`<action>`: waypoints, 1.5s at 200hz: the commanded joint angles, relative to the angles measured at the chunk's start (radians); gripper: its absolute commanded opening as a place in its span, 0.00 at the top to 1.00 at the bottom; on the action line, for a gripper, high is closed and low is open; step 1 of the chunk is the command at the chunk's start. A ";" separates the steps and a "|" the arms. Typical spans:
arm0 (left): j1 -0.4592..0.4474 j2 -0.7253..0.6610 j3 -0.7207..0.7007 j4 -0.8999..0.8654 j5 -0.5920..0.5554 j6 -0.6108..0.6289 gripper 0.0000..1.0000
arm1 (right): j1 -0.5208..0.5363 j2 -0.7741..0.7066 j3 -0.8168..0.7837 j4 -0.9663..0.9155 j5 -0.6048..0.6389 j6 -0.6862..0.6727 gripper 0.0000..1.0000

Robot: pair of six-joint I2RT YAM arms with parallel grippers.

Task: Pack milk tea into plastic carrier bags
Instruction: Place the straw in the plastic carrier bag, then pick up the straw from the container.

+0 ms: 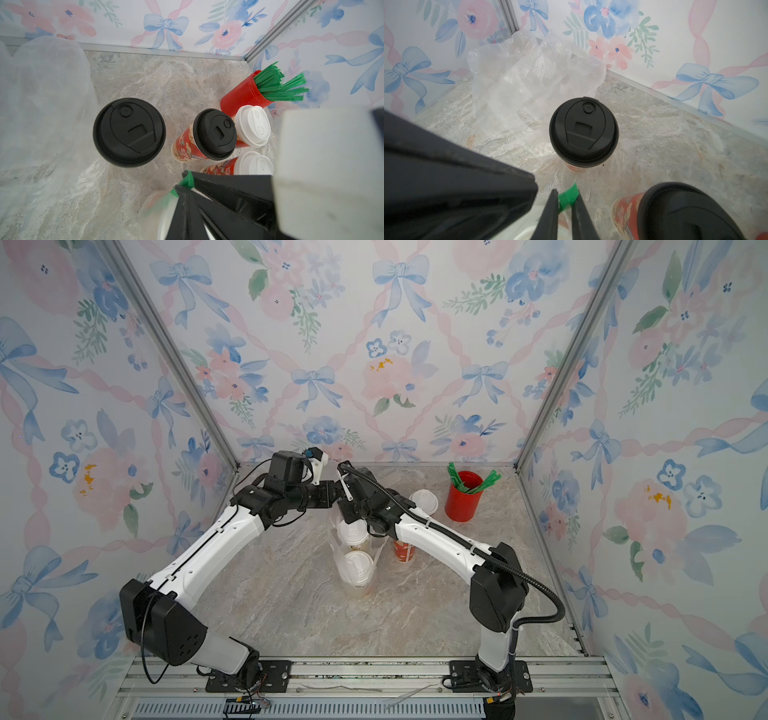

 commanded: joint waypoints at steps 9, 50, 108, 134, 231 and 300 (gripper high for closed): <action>0.004 -0.007 -0.007 0.013 -0.017 -0.016 0.87 | -0.019 -0.029 0.002 -0.009 -0.039 0.019 0.75; 0.008 -0.050 -0.034 0.012 -0.031 -0.022 0.75 | -0.042 -0.092 0.041 -0.045 -0.084 0.046 0.56; 0.008 -0.096 -0.062 0.013 0.005 -0.029 0.70 | -0.104 -0.157 0.074 -0.113 -0.144 0.075 0.53; 0.004 -0.102 -0.068 0.011 0.033 -0.024 0.67 | -0.151 -0.207 0.076 -0.154 -0.154 0.092 0.53; 0.003 -0.208 -0.196 0.010 0.033 -0.028 0.63 | -0.645 -0.309 -0.001 -0.353 -0.146 0.105 0.56; 0.004 -0.214 -0.205 0.010 0.027 -0.031 0.63 | -0.844 -0.291 -0.198 -0.252 -0.221 0.153 0.61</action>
